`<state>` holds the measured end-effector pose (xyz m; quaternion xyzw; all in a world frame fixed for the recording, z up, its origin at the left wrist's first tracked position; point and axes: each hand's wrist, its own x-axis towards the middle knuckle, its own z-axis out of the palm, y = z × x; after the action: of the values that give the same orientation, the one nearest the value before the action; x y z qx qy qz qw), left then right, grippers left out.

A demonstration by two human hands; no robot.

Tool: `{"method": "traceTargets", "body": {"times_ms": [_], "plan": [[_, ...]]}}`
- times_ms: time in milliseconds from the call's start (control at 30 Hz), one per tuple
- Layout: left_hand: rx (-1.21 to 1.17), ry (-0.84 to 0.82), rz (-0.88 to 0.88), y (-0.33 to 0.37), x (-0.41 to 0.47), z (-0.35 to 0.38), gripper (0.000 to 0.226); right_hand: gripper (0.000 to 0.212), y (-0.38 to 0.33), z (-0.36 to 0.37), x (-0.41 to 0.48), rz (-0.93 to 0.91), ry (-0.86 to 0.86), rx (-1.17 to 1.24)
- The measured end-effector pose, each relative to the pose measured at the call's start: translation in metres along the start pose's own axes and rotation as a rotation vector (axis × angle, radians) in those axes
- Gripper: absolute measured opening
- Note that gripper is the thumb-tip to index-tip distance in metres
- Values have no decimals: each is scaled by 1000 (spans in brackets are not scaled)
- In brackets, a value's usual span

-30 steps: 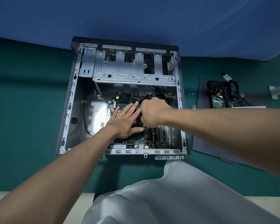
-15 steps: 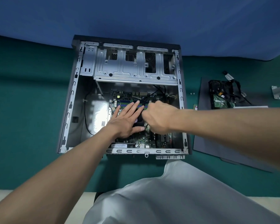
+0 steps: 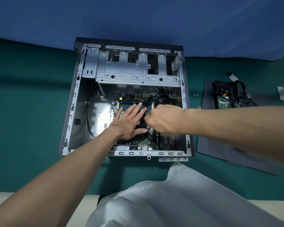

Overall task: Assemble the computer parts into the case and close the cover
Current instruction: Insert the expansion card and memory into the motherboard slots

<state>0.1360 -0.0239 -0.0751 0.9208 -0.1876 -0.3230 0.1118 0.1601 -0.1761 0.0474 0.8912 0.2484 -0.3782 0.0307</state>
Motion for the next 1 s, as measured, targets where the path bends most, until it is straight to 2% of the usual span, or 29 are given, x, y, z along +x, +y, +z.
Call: {"method": "traceTargets", "body": {"times_ms": [67, 167, 267, 333, 433, 500, 567, 600, 633, 700, 767, 933, 1000], "plan": [[7, -10, -1, 0, 1, 0, 83, 11, -1, 2, 0, 140, 51, 169], [9, -16, -3, 1, 1, 2, 83, 12, -1, 2, 0, 283, 30, 310], [7, -10, -3, 1, 2, 1, 83, 28, -4, 0, -4, 113, -65, 130], [5, -6, -4, 0, 2, 1, 83, 43, -7, -2, -7, 7, -38, -62], [4, 4, -3, -1, 1, 2, 83, 23, -5, -5, -10, -239, 151, -361], [5, 8, 0, -1, 2, 3, 83, 17, -4, -4, -12, -296, 175, -396], [15, 6, -2, -1, 2, 4, 83, 15, -1, 1, -10, -234, 165, -254], [17, 4, -2, -1, 2, 5, 83, 20, 1, 4, -8, -161, 151, -142], [19, 2, -1, -1, 2, 6, 83, 26, 3, 6, -6, -62, 138, -3], [23, 1, 2, -1, 2, 7, 83, 25, 7, 9, 0, 185, 94, 284], [30, 0, 5, 0, 2, 7, 83, 20, 8, 12, 4, 305, 106, 408], [93, 17, 8, 4, -3, 5, 80, 26, 14, 6, 2, 222, 93, 228], [151, 41, 12, 5, -5, 4, 80, 23, 25, 4, 0, 213, 198, 154]]}}
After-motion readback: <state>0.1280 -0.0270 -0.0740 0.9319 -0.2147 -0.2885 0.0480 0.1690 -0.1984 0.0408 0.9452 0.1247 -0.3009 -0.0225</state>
